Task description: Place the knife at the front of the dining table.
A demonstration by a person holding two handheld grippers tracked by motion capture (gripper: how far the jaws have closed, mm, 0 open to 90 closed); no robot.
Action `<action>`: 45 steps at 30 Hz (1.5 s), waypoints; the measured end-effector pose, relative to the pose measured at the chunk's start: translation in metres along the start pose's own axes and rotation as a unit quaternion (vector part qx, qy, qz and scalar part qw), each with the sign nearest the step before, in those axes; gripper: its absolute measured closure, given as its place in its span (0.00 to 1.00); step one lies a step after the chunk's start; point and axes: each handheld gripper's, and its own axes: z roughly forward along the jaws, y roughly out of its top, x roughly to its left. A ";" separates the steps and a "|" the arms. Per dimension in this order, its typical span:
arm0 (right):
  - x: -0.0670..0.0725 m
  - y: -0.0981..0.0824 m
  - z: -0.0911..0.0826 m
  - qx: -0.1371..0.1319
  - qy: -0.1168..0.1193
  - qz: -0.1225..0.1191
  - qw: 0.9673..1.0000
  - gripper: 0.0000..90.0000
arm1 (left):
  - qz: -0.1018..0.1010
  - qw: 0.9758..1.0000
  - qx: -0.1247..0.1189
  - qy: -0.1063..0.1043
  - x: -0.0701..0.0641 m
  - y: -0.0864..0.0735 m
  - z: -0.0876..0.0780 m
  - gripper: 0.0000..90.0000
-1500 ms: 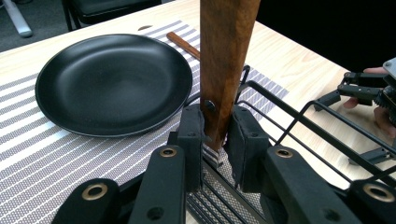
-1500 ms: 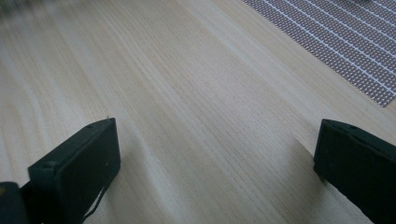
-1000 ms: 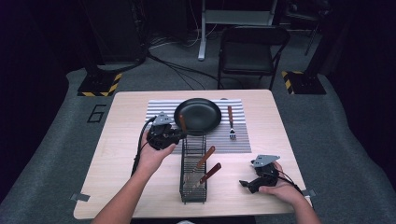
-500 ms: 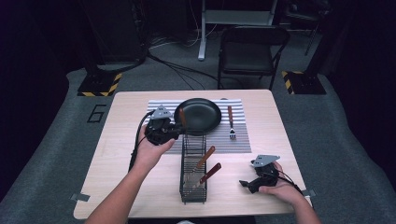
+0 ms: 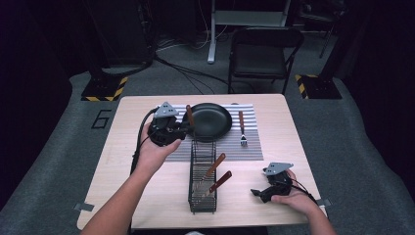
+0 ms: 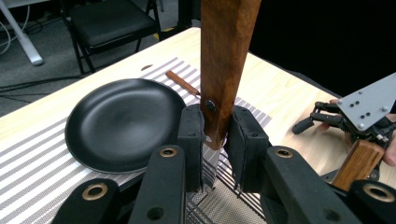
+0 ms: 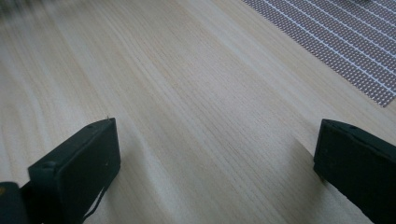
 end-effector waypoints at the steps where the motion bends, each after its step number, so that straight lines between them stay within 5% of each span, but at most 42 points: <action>1: 0.000 0.000 0.000 0.000 0.000 0.000 1.000 0.00 | 0.000 1.000 -0.001 0.001 0.000 0.002 -0.002 0.85; 26: 0.000 0.000 0.000 0.000 0.000 0.000 1.000 0.00 | -0.020 0.999 -0.019 0.018 0.018 0.010 -0.030 0.85; 45: 0.000 0.000 0.000 0.000 0.000 0.000 1.000 0.00 | -0.060 0.995 -0.019 0.074 0.059 -0.013 -0.034 0.85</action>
